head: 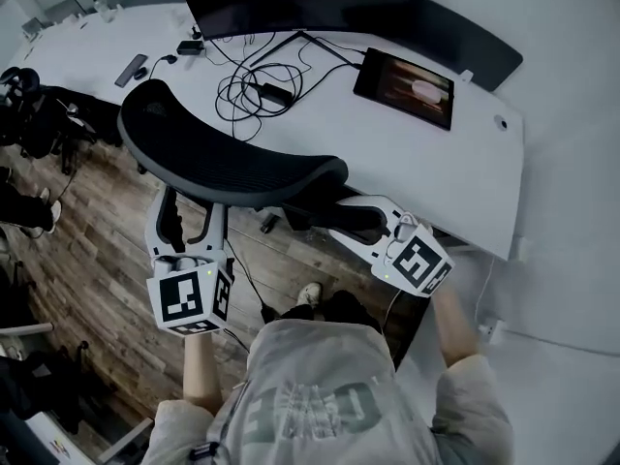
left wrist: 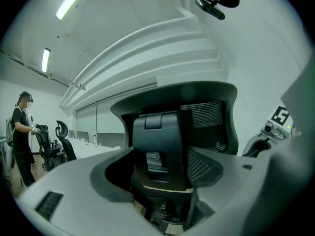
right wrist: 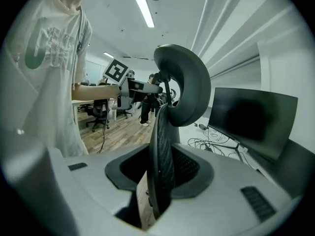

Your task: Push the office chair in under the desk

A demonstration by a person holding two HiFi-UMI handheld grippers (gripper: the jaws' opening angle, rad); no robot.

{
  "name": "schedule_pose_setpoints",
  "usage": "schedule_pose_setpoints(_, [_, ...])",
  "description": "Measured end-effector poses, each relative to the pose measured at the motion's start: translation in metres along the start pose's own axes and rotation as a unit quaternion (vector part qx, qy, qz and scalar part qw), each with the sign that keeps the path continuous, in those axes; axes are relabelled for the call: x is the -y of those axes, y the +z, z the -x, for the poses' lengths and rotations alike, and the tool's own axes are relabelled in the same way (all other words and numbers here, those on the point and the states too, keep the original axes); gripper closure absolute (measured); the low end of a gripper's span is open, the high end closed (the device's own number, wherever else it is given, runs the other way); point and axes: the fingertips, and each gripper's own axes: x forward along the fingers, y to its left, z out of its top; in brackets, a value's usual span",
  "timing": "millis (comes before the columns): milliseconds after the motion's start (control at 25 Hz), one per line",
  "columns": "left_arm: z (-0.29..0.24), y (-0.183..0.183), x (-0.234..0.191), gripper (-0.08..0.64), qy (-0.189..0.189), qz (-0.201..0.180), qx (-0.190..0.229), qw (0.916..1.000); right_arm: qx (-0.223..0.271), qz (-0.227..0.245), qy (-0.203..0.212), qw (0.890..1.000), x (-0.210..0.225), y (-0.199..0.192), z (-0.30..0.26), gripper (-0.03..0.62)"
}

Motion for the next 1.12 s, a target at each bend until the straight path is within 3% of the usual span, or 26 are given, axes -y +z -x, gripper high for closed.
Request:
schedule_pose_setpoints(200, [-0.008,0.008,0.023,0.250,0.019,-0.001,0.021,0.9996,0.003,-0.006,0.026,1.000,0.021,-0.010,0.017,0.453])
schedule_pose_setpoints(400, [-0.012,0.006,0.021,0.250,0.041,0.002,-0.005,0.9992,0.015,-0.007,0.065,0.998,0.023,-0.009,0.016,0.451])
schedule_pose_setpoints(800, [-0.008,0.005,0.019,0.250,0.078,0.002,0.007,0.9969,0.030,-0.007,0.078,0.996,0.020,-0.009,0.016,0.439])
schedule_pose_setpoints(1120, [-0.011,0.004,0.018,0.252,0.086,0.004,0.007,0.9963,0.031,-0.010,0.078,0.996,0.022,-0.009,0.016,0.434])
